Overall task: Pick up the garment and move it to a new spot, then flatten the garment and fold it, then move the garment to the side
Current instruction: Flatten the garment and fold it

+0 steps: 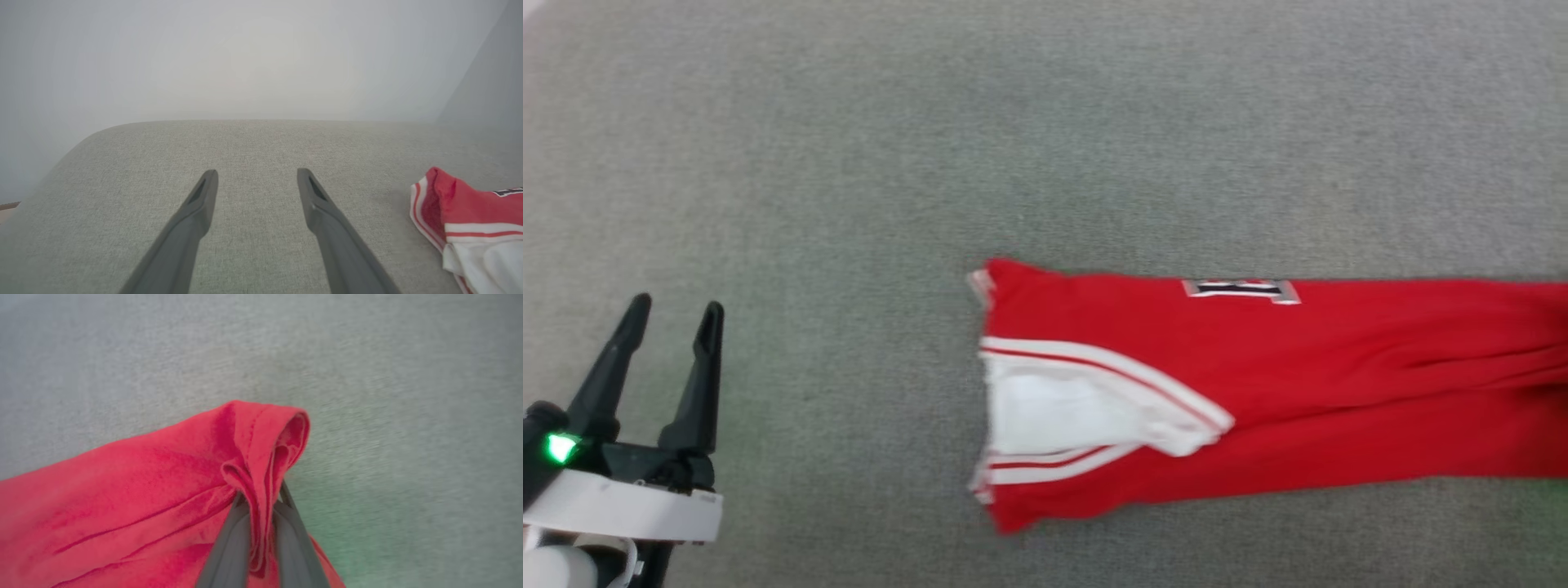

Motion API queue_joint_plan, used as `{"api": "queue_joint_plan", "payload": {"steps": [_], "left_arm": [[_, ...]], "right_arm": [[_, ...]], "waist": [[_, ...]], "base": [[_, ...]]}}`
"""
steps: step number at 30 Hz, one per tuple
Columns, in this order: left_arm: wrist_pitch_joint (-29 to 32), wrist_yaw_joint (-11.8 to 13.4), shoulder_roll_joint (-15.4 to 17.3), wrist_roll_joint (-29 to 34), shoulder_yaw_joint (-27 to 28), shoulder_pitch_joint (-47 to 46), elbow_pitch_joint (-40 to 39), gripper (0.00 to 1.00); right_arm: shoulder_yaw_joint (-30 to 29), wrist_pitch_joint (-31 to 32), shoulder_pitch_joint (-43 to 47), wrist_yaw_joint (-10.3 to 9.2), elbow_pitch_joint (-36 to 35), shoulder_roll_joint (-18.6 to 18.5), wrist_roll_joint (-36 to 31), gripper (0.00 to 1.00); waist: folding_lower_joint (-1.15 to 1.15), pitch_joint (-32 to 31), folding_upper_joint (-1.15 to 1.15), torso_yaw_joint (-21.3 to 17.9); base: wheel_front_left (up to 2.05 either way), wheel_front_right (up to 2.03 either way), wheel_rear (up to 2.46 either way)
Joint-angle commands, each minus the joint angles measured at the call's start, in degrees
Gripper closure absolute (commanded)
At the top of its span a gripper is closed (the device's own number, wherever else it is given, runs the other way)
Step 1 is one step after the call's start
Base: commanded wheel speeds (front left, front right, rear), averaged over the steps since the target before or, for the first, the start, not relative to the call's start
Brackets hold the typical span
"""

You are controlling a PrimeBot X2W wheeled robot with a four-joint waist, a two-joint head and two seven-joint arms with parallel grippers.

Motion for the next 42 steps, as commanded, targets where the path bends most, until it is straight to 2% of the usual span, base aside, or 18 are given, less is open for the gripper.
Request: {"api": "queue_joint_plan", "payload": {"steps": [1, 7, 12, 21, 27, 30, 32, 37, 42], "left_arm": [[0.07, 0.10, 0.30, 0.62, 0.45, 0.68, -0.53, 0.00], [0.08, 0.10, 1.12, 0.64, 0.59, 1.52, -1.41, 0.00], [0.08, 0.10, 0.98, 0.62, 0.39, 2.17, -1.12, 0.00], [0.08, 0.10, -1.42, 0.70, -1.32, 2.85, 0.32, 0.00], [0.08, 0.10, -2.78, 0.24, -1.78, 2.63, 0.93, 0.00], [0.07, 0.10, -3.37, 0.00, -2.22, 2.12, 1.11, 0.00], [0.08, 0.10, -3.60, -0.14, -2.28, 1.95, 1.18, 0.00], [0.08, 0.10, -4.36, -0.72, -2.80, 0.73, 1.99, 0.00], [0.08, 0.10, -4.72, -1.31, -3.17, -0.30, 2.53, 0.00]], "right_arm": [[-2.17, -0.90, -0.57, -0.09, -0.38, -1.27, -0.65, 1.00], [-9.54, -2.87, -0.88, -0.09, -0.80, -3.95, -2.37, 1.00], [-6.77, -2.25, 0.55, -0.08, -1.60, -4.35, 0.28, 1.00], [10.09, 1.18, 7.34, -0.08, -11.46, -5.85, 9.87, 1.00], [23.22, 2.81, 4.32, -0.07, -15.70, -3.55, 12.41, 1.00], [30.30, 3.13, 1.68, -0.07, -14.83, -1.79, 11.47, 1.00], [32.30, 2.98, 0.60, -0.07, -14.18, -0.98, 11.13, 1.00], [42.11, 1.01, -4.58, -0.07, -8.26, 2.04, 9.30, 1.00], [47.01, -1.58, -7.81, -0.07, -1.26, 1.31, 7.40, 1.00]], "waist": [[0.00, 0.26, 0.00, -1.30], [0.00, 0.34, 0.00, -2.62], [0.00, -0.79, 0.00, -3.62], [0.00, -4.97, 0.00, -3.38], [0.00, -5.38, 0.00, -1.88], [0.00, -5.28, 0.00, -0.66], [0.00, -5.19, 0.00, -0.21], [0.00, -4.35, 0.00, 2.94], [0.00, -3.25, 0.00, 4.93]], "base": [[0.00, 0.00, 0.00], [0.00, 0.00, 0.00], [0.00, 0.00, 0.00], [0.00, 0.00, 0.00], [0.00, 0.00, 0.00], [0.00, 0.00, 0.00], [0.00, 0.00, 0.00], [0.00, 0.00, 0.00], [0.00, 0.00, 0.00]]}}
